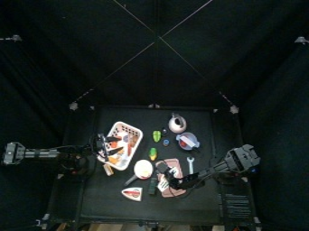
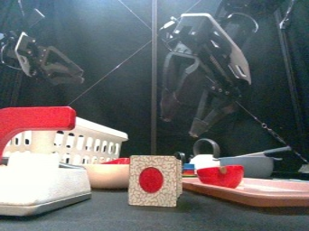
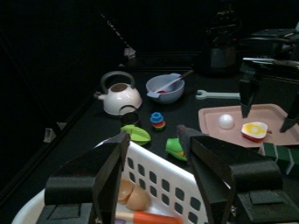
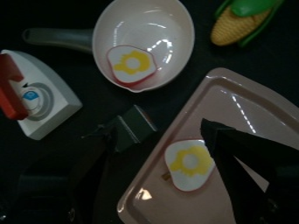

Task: Grab apple half

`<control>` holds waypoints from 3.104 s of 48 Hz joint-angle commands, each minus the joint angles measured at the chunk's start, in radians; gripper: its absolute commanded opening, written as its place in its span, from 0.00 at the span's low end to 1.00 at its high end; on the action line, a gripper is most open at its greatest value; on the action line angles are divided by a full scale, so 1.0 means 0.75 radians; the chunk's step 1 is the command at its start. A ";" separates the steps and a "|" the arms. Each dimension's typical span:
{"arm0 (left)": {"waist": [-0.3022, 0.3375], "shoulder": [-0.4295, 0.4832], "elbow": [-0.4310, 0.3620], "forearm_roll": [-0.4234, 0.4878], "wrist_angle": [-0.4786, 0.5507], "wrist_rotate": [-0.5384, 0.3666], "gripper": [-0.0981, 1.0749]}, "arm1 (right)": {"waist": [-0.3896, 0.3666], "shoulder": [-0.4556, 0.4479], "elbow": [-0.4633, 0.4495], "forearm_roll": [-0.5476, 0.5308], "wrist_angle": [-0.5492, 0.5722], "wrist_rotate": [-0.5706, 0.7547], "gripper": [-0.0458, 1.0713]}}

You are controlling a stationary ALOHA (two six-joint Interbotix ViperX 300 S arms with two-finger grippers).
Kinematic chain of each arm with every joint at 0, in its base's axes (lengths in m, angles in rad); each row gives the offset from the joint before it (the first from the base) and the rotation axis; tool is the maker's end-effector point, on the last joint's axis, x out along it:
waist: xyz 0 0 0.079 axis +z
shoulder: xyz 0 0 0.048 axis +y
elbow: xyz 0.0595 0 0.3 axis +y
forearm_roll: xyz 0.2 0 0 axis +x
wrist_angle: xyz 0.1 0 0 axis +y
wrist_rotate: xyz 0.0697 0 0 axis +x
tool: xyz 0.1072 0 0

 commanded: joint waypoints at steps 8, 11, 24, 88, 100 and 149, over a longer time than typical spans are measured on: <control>0.002 0.002 -0.014 0.006 -0.010 0.002 0.81 | -0.121 0.059 -0.086 -0.061 -0.184 -0.006 0.98; 0.004 0.002 -0.012 0.006 -0.008 0.002 0.81 | -0.141 0.076 -0.096 -0.086 -0.200 -0.006 0.98; 0.016 0.000 -0.010 0.006 -0.010 0.002 0.81 | -0.198 0.151 -0.127 -0.121 -0.254 -0.008 0.98; 0.022 0.000 -0.008 0.006 -0.010 0.004 0.81 | -0.252 0.235 -0.162 -0.080 -0.309 -0.008 0.98; 0.022 0.000 -0.010 0.006 -0.008 0.002 0.81 | -0.266 0.164 -0.260 -0.008 -0.176 -0.012 0.97; 0.025 0.002 0.000 0.006 -0.010 0.006 0.81 | -0.276 0.364 -0.661 0.783 0.479 -0.810 0.97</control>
